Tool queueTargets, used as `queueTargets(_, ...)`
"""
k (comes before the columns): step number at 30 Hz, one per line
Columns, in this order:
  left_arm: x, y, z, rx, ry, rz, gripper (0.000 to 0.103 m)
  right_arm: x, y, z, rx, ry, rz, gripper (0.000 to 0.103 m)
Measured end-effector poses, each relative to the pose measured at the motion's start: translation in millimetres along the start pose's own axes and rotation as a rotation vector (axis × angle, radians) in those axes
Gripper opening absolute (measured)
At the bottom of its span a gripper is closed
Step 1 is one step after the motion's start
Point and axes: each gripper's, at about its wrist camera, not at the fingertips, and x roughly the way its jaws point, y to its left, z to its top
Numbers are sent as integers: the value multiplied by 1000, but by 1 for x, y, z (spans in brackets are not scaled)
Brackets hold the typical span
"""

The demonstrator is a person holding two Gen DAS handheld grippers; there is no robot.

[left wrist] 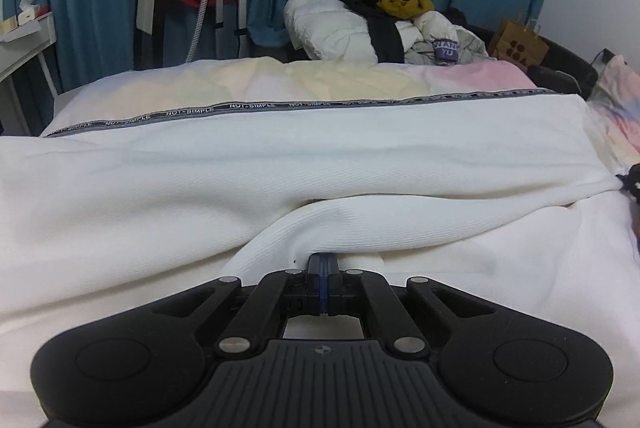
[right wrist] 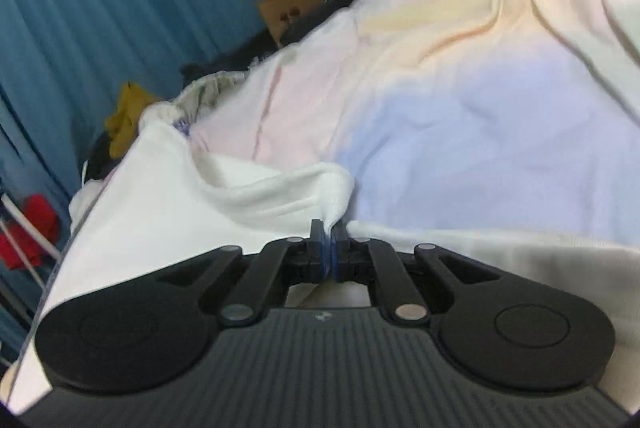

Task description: Fold clothes

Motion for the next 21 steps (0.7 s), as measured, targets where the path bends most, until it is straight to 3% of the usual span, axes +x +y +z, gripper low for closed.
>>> queueTargets(10, -23, -22, -9, -84, -12, -15, 3, -44, 29, -5, -266, 54, -43, 10)
queueTargets(16, -58, -43, -18, -91, -37, 14, 23, -102, 41, -10, -319, 94, 4, 10)
queueTargets(21, -96, -50, -31, -116, -57, 49, 41, -152, 52, -11, -334, 138, 92, 10)
